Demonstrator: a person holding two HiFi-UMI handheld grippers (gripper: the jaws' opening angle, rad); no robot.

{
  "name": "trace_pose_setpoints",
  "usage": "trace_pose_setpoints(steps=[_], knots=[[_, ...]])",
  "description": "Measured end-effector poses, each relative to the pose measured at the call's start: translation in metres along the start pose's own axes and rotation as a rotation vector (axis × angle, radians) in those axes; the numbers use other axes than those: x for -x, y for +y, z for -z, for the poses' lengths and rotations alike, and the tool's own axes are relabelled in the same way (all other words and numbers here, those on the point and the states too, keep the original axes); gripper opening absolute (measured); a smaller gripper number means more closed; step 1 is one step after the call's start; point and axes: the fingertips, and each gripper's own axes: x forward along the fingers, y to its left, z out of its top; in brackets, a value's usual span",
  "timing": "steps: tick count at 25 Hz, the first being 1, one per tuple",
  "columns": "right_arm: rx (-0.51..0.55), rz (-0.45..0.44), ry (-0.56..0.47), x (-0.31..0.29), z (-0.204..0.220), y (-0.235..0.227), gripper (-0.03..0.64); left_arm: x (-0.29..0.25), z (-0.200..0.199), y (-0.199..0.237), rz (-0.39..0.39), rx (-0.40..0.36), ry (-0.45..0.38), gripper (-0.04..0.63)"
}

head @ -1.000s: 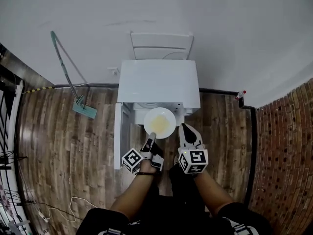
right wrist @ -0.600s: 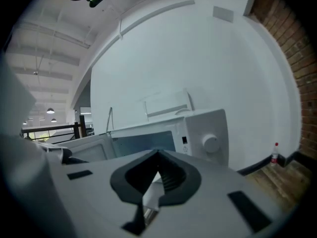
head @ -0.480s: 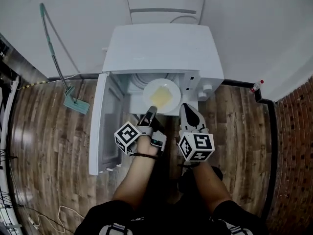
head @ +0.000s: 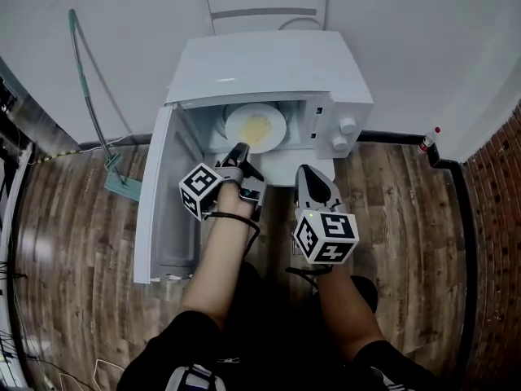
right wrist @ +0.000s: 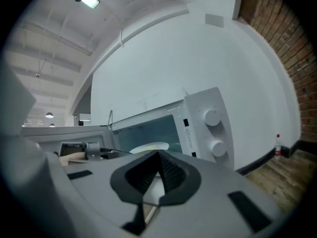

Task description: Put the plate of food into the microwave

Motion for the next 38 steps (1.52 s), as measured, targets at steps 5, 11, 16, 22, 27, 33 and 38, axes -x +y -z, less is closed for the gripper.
trace_pose_setpoints(steps=[5,11,16,22,27,33,38], knots=[[0.049,0.002,-0.024,-0.002,-0.005,0.001,0.012,-0.025,-0.01,0.001,-0.009,0.004,-0.034,0.015],[0.057,-0.028,0.032,-0.008,0.011,0.004,0.012,-0.059,-0.017,0.0,-0.05,-0.06,-0.045,0.015],[0.047,-0.047,0.046,-0.01,0.014,0.008,0.012,-0.085,-0.033,0.001,-0.131,-0.167,-0.043,0.019],[0.054,-0.034,0.032,-0.005,0.007,0.0,0.012,-0.104,-0.032,0.009,-0.179,-0.247,-0.028,0.018],[0.05,-0.033,0.018,-0.003,0.001,-0.002,0.012,-0.11,-0.031,0.006,-0.263,-0.466,0.042,0.018],[0.05,-0.039,0.012,-0.005,-0.001,0.004,0.012,-0.099,-0.047,0.013,-0.404,-0.756,0.038,0.043],[0.048,-0.045,0.017,-0.007,0.002,0.01,0.012,-0.099,-0.055,0.02,-0.481,-0.96,0.041,0.077]])
